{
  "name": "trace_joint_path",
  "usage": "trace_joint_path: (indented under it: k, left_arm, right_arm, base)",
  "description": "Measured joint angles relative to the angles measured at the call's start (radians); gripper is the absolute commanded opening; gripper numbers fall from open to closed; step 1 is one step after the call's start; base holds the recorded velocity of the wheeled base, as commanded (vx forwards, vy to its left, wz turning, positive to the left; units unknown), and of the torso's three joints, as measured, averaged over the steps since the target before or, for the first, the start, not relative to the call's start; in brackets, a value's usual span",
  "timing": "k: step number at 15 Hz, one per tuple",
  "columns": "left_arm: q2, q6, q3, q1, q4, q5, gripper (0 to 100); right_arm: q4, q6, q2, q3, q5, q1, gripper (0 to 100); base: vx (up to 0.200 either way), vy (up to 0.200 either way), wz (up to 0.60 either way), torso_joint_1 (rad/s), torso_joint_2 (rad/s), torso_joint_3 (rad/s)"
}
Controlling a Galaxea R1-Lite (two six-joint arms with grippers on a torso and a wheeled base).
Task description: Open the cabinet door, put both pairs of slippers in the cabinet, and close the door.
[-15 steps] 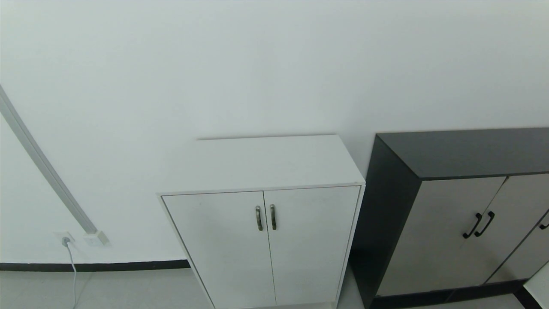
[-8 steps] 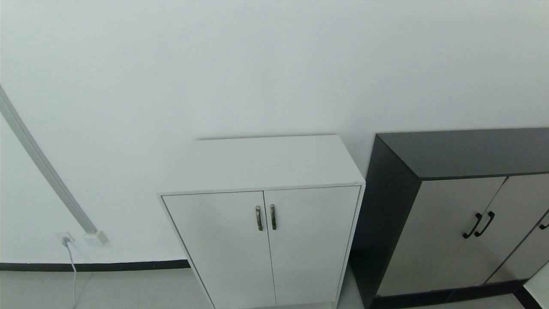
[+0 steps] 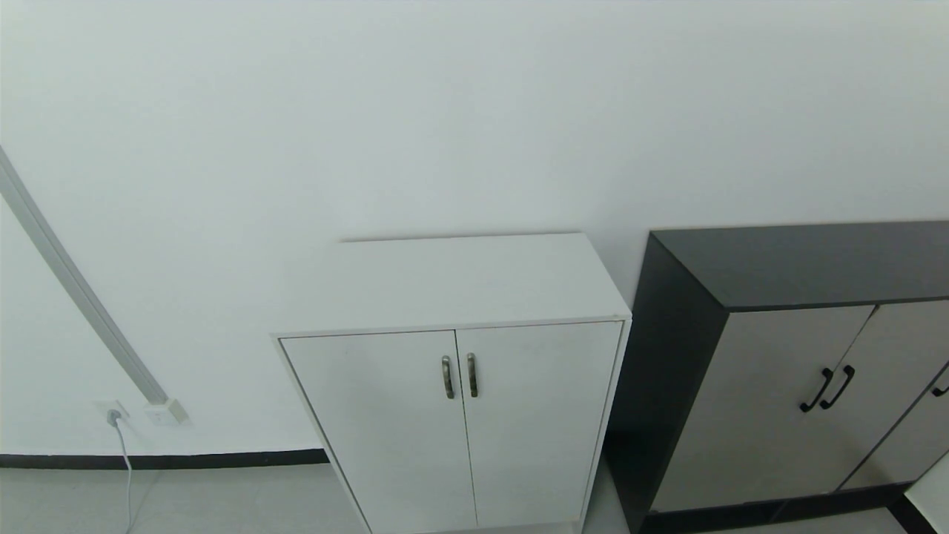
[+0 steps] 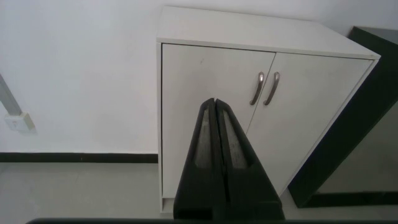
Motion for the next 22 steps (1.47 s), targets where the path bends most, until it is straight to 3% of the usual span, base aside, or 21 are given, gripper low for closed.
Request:
trace_joint_path:
  k: [7, 10, 13, 22]
  left_arm:
    - [0.000, 0.000, 0.000, 0.000, 0.000, 0.000, 0]
    - [0.000, -0.001, 0.000, 0.000, 0.000, 0.000, 0]
    - [0.000, 0.000, 0.000, 0.000, 0.000, -0.001, 0]
    - [0.000, 0.004, 0.000, 0.000, 0.000, -0.001, 0]
  right_arm:
    - [0.000, 0.020, -0.103, 0.000, -0.002, -0.068, 0]
    - [-0.004, 0.090, -0.122, 0.000, -0.008, -0.071, 0]
    - [-0.009, 0.116, -0.127, 0.000, -0.086, -0.071, 0]
    - [-0.009, 0.107, -0.129, 0.000, -0.083, -0.071, 0]
  base:
    - [0.000, 0.000, 0.00, 0.000, 0.00, 0.000]
    - [0.000, 0.000, 0.00, 0.000, 0.00, 0.000]
    - [0.000, 0.000, 0.00, 0.000, 0.00, 0.000]
    - [0.000, 0.000, 0.00, 0.000, 0.00, 0.000]
